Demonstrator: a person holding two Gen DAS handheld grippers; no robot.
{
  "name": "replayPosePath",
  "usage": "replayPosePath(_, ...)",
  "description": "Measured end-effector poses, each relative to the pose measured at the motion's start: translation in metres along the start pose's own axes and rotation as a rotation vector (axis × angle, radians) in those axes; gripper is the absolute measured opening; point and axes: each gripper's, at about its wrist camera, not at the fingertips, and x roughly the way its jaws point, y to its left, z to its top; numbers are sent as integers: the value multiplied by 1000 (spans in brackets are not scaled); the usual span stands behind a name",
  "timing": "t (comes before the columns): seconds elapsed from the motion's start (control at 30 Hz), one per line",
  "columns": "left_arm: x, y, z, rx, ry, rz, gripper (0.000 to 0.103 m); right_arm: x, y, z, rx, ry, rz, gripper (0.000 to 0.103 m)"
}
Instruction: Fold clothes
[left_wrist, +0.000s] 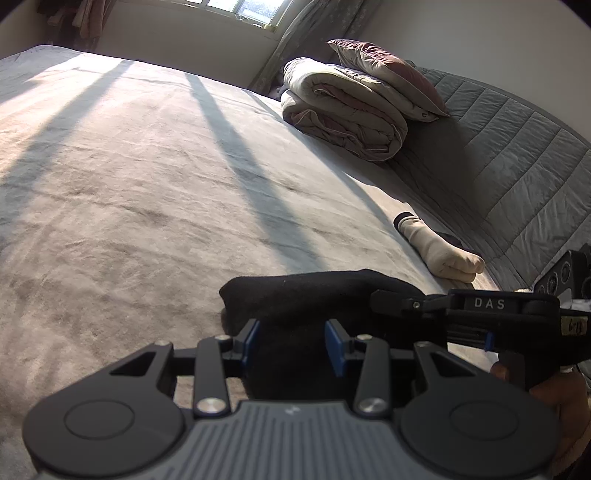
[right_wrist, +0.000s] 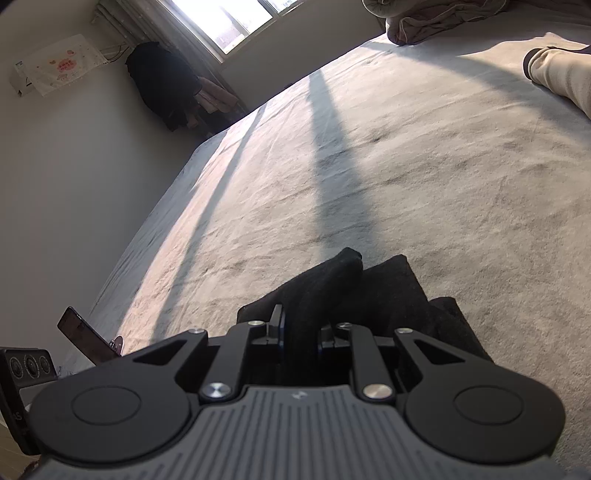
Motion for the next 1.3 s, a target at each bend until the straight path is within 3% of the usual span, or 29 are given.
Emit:
replayPosePath(0.87, 2, -4, 0, 18, 14, -17, 39, -8, -2, 0, 8, -17, -9, 18)
replayPosePath(1.1, 13, -9, 13, 60, 25, -6, 39, -6, -20, 1, 71, 11, -15, 18)
replayPosePath(1.23, 19, -11, 21, 84, 32, 1, 40, -3, -33, -5, 154, 70, 10, 27)
replayPosePath(1.3, 22, -13, 25, 96, 35, 4, 45, -6, -36, -9, 174, 84, 19, 43)
